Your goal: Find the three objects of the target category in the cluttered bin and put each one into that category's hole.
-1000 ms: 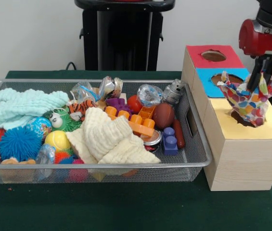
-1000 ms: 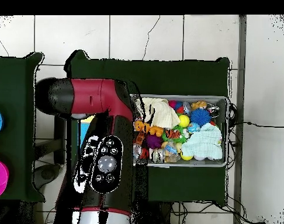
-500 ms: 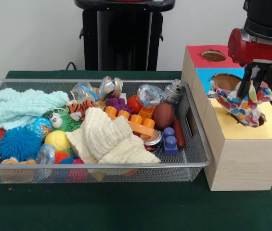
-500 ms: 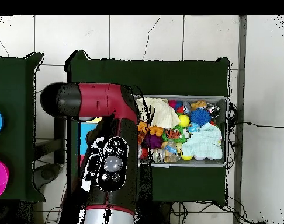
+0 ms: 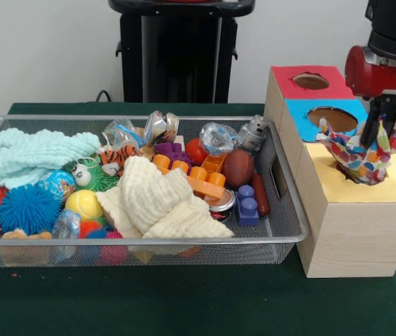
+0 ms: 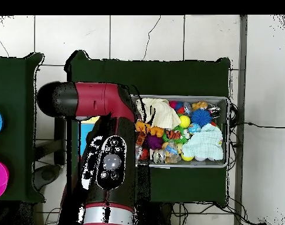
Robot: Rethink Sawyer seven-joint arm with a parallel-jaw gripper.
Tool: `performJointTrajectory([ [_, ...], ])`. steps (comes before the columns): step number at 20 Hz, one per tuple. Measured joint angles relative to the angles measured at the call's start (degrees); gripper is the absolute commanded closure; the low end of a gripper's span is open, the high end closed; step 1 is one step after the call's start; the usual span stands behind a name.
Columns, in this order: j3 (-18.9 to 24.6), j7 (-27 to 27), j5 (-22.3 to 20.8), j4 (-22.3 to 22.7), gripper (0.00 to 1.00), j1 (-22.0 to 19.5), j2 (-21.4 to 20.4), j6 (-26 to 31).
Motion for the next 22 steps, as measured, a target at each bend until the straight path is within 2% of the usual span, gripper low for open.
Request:
performJointTrajectory([
  [22,1.38,0.0,0.07,-0.27,1.0,-0.53,0.01,0.01],
])
